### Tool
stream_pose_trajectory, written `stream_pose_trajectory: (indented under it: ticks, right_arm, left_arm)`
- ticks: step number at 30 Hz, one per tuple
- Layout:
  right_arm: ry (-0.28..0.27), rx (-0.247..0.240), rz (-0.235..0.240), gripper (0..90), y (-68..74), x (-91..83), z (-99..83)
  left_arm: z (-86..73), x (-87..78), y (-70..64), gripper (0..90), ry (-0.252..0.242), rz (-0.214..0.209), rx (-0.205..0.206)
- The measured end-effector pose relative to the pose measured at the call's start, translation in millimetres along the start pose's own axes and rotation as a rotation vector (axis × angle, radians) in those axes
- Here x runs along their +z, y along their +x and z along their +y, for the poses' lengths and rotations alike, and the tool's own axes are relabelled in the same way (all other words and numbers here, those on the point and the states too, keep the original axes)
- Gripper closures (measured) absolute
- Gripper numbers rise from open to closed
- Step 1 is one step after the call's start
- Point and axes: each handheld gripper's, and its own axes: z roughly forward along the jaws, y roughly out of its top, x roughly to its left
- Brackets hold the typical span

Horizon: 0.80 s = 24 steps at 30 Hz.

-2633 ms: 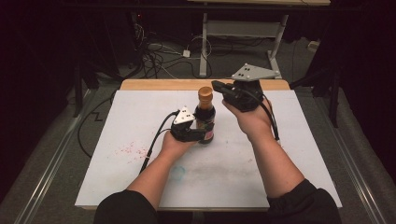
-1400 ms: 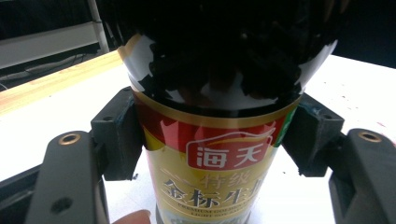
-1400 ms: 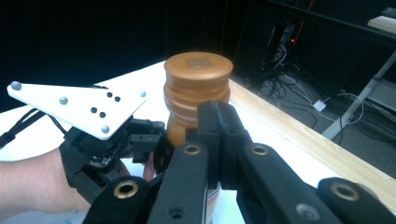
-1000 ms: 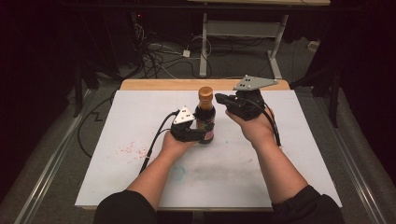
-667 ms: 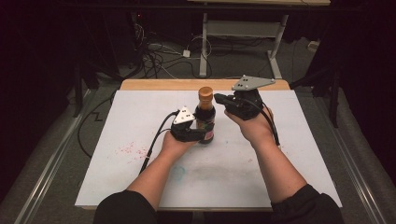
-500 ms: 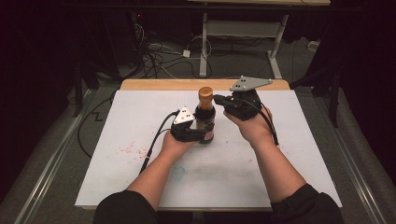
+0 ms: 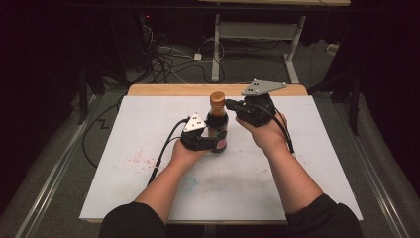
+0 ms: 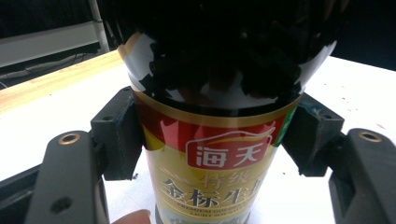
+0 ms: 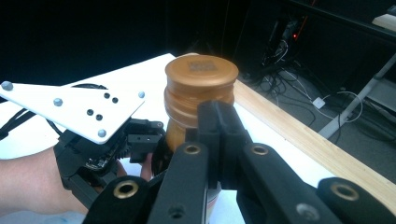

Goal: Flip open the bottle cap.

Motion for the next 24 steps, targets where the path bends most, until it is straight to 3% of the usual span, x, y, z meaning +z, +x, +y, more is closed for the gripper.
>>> stream_pose_trajectory:
  ticks: [24]
  right_arm:
    - [-0.019, 0.000, -0.005, 90.0, -0.4, 1.1, 3.6]
  left_arm:
    - [-0.6, 0.0, 1.2, 28.8, -0.004, -0.006, 0.000]
